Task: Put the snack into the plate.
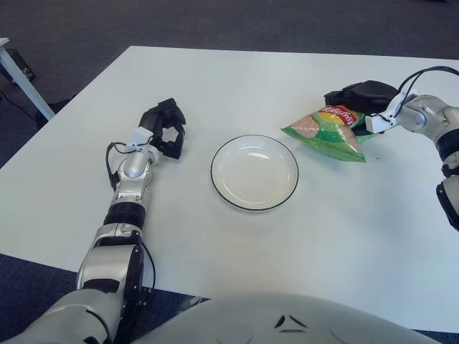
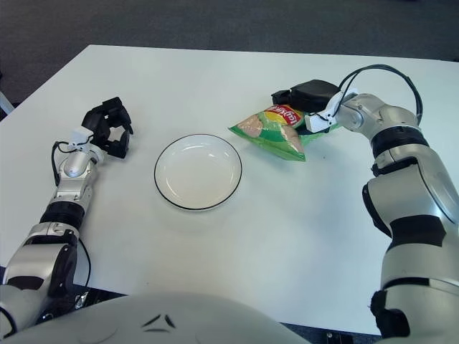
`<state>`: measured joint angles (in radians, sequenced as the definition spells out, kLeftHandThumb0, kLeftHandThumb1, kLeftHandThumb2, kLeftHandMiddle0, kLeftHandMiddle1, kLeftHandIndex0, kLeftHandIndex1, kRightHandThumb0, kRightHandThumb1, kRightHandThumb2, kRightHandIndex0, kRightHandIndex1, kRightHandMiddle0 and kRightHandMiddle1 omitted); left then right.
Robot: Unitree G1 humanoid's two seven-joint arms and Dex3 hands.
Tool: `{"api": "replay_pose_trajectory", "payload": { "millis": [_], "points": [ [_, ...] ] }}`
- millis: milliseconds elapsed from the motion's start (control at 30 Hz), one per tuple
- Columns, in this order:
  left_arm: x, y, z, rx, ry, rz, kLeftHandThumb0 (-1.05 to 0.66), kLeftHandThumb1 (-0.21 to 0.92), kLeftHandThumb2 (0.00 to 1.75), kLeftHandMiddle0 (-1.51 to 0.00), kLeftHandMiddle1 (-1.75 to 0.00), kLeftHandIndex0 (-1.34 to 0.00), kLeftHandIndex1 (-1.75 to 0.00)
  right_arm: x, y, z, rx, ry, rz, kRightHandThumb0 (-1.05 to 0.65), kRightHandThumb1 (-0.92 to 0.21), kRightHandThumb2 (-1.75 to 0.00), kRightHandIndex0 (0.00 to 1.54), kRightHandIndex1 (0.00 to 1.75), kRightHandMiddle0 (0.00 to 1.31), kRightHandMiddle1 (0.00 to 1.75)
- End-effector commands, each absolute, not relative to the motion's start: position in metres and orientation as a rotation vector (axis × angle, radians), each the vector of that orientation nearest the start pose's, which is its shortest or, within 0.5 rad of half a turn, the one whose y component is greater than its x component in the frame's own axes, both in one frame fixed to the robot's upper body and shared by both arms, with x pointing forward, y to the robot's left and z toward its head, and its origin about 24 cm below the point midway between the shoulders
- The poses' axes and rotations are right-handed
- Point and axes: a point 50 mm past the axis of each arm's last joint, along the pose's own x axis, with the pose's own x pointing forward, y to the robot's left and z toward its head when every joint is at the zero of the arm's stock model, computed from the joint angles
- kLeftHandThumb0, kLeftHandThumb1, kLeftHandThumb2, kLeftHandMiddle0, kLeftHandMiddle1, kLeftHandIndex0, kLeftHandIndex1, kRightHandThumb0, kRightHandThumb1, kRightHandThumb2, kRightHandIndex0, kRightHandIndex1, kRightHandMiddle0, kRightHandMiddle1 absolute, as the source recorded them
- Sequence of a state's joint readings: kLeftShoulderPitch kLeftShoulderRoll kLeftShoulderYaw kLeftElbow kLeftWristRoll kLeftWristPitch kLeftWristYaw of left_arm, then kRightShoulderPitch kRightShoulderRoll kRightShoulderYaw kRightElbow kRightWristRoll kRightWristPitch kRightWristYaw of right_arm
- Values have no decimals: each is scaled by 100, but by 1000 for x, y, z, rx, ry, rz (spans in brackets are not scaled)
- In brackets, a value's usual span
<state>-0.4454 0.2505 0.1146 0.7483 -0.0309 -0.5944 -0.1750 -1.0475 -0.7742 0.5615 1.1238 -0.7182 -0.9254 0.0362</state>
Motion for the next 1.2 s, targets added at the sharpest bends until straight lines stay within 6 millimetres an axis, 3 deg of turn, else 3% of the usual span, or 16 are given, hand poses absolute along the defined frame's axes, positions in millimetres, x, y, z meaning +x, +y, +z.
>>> {"api": "replay_pose_trajectory", "payload": {
  "millis": [0,400,533,800,1167],
  "points": [
    [289,199,0,165,-53,-103,-2,-16,175,-94,-175,-90,-145,367,-220,191,-1561,-480,640,0,-3,-162,86,164,61,175],
    [289,198,-1,158,-47,-106,-2,-16,175,-96,-175,-90,-144,362,-203,234,-1491,-657,505,0,-5,-162,81,171,59,175],
    [290,196,0,156,-48,-101,-2,-15,175,-95,-175,-88,-147,360,-200,243,-1484,-700,453,0,1,-169,84,174,64,175],
    [290,197,-1,164,-41,-102,-2,-16,175,-95,-175,-89,-146,355,-189,254,-1336,-748,407,0,-7,-161,79,173,58,175],
    [292,203,-5,199,-11,-68,-2,-17,175,-95,-175,-91,-143,351,-169,262,-1216,-863,359,0,6,-173,86,175,70,171]
  ]
}}
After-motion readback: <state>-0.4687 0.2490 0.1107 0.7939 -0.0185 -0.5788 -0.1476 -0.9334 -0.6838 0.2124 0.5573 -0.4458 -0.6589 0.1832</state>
